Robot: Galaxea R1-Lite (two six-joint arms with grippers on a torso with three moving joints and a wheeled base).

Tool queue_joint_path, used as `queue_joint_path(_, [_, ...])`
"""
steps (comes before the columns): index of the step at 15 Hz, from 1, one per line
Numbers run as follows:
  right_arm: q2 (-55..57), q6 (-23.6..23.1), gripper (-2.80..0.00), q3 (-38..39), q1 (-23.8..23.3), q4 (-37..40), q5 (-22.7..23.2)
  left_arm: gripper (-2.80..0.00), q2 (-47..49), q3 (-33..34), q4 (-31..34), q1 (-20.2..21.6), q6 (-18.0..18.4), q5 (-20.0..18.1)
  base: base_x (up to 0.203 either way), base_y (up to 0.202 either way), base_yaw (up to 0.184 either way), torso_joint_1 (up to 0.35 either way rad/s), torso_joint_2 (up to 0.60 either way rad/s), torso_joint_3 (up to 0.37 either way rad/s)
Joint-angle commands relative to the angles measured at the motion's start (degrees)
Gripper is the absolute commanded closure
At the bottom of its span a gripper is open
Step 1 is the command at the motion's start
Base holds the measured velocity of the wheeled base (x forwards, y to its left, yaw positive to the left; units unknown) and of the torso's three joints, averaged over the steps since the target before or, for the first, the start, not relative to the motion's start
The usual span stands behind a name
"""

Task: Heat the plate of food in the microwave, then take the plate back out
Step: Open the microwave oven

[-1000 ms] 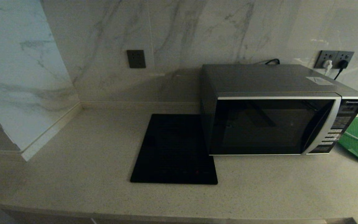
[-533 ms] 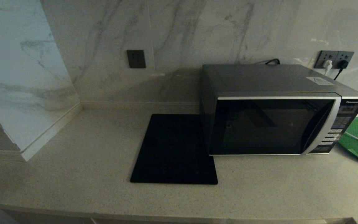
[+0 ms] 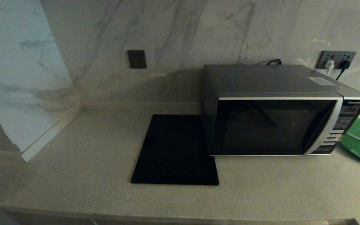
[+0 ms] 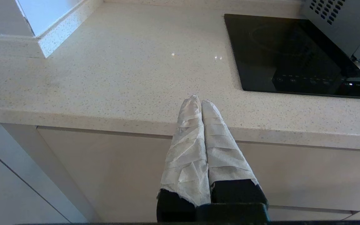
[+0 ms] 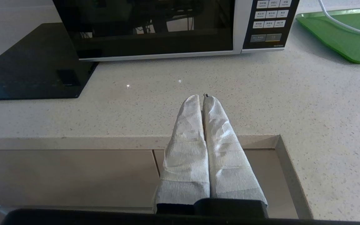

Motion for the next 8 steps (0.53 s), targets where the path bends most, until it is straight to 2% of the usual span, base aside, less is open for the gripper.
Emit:
queue_joint_path(1, [0.1, 0.1, 0.0, 0.1, 0.0, 0.0, 0.0, 0.0, 0.0, 0.0, -0.1, 0.0, 0.0, 0.0, 0.0, 0.0, 0.0, 0.0, 0.0, 0.0])
queue_joint_path(8, [0.1, 0.1, 0.0, 0.1, 0.0, 0.0, 0.0, 0.0, 0.0, 0.0, -0.1, 0.0, 0.0, 0.0, 0.0, 0.0, 0.0, 0.0, 0.0, 0.0])
